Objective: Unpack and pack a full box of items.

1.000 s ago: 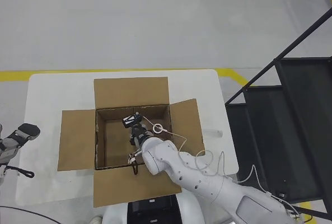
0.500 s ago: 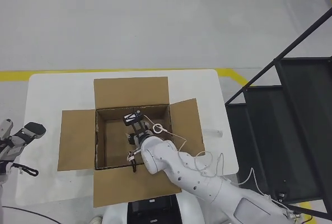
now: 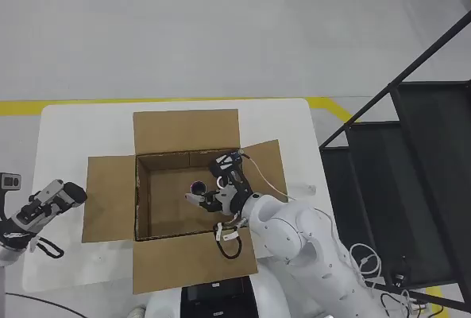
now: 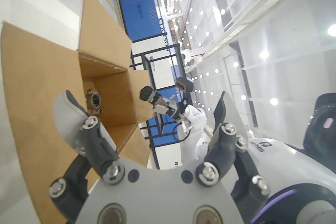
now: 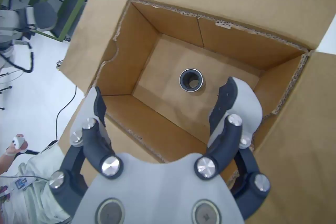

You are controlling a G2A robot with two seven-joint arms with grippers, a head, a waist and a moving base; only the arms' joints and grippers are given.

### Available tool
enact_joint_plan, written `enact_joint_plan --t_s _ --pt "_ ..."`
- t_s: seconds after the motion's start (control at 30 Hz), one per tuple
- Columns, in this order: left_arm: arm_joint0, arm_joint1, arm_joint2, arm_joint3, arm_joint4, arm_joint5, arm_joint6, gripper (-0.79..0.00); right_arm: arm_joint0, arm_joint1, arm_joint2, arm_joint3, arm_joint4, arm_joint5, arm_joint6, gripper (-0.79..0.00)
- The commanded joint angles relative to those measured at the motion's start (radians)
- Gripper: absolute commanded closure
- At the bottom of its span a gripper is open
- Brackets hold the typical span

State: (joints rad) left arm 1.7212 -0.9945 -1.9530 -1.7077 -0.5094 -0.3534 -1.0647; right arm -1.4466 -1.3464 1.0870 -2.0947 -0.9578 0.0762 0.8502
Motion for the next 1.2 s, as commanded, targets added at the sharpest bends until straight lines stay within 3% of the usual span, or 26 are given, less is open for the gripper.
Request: enact_joint_plan --t_s 0.0,0.13,0.23,0.67,0.83,1.03,1.17 --pt "0.017 0.004 -0.019 -0.010 0.032 0.036 -0.020 -0.785 -0.031 0.008 0.053 -0.039 0.042 -0.045 0.008 -0.785" --pt "0.035 0.016 -0.044 -0.051 0.098 0.110 -0.095 -0.785 -0.079 0.023 0.155 -0.076 0.188 -0.128 0.033 -0.785" --pt "0.035 0.016 -0.044 -0.051 0.098 0.110 -0.095 -0.785 -0.083 0.031 0.217 -0.064 0.302 -0.167 0.083 -0.785" --pt "0.035 0.016 -0.044 -0.051 0.098 0.110 -0.095 -0.785 -0.083 0.031 0.217 -0.064 0.302 -0.167 0.083 -0.785" --pt "0.026 0.012 -0.002 -0.096 0.092 0.118 -0.041 -0.785 -0.086 0.031 0.214 -0.061 0.315 -0.170 0.078 -0.785" --pt "-0.008 0.014 0.003 0.008 0.105 0.119 -0.002 -0.785 -0.080 0.044 0.306 -0.056 0.529 -0.237 0.120 -0.785" --pt "-0.036 0.018 0.010 0.093 0.171 0.115 0.043 -0.785 -0.105 0.053 0.421 -0.063 0.592 -0.245 0.059 -0.785"
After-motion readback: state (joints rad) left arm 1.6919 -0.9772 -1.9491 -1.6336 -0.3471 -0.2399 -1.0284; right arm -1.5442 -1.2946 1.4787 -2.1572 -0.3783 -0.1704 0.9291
